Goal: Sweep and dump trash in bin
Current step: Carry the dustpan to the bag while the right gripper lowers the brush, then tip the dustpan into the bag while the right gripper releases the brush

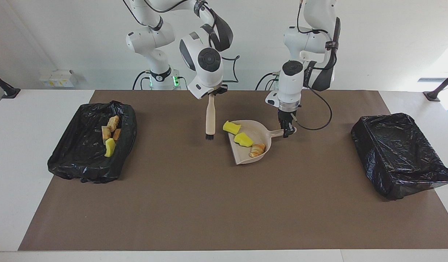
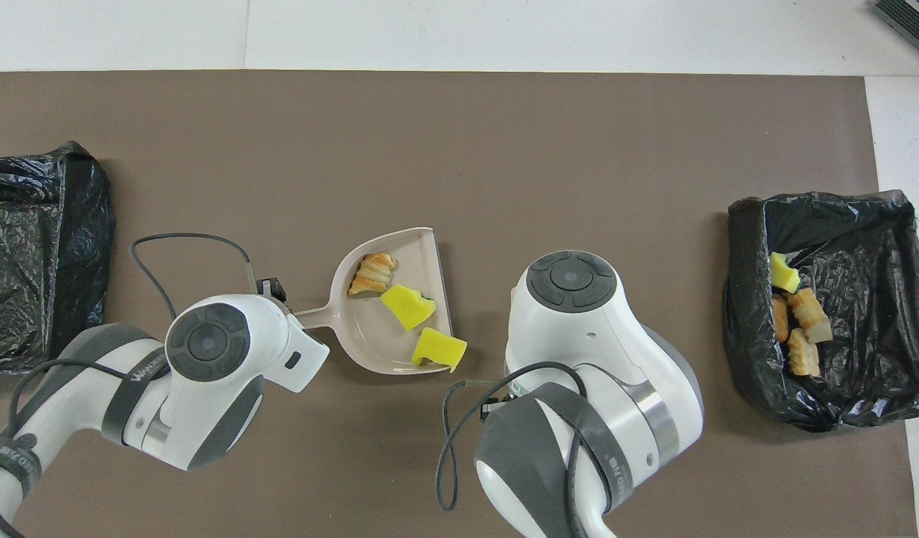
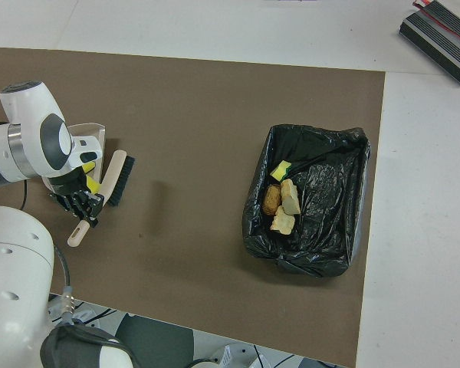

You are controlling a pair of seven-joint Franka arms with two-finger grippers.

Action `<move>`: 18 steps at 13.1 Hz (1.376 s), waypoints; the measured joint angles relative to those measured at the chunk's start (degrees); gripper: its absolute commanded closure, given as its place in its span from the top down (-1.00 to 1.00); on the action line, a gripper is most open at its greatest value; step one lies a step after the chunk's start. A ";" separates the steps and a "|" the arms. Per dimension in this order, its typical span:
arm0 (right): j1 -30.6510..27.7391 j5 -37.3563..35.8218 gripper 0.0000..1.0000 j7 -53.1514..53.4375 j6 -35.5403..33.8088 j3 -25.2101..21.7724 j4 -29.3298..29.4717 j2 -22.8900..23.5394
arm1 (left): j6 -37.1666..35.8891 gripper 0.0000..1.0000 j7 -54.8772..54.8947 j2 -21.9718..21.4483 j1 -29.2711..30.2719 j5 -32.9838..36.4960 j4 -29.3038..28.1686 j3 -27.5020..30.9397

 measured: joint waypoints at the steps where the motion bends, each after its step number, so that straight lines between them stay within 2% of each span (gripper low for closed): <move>1: -0.38 0.01 -1.00 -0.97 0.00 0.01 -0.22 -0.08 | -3.62 -1.00 3.14 0.23 1.30 -1.45 2.99 0.05; 4: -0.68 3.94 -1.00 -4.16 5.49 0.12 -4.01 -0.69 | -13.73 -1.00 10.90 1.82 5.90 -3.61 12.93 0.19; 7: 2.93 6.11 -1.00 -2.28 11.20 0.68 -6.92 -0.73 | -19.59 -1.00 18.34 4.21 11.73 -5.03 21.20 0.26; 11: 6.06 7.80 -1.00 -1.21 16.32 0.83 -7.98 0.02 | -22.22 -1.00 29.93 7.24 20.94 -6.20 28.39 0.41; 13: 8.16 7.81 -1.00 -0.19 16.56 0.88 -8.14 0.61 | -22.61 -1.00 36.14 8.84 25.62 -6.29 31.54 0.45; 18: 8.72 7.81 -1.00 -0.19 19.22 0.84 -10.95 0.77 | -24.91 -1.00 48.17 11.51 37.42 -6.35 36.70 0.55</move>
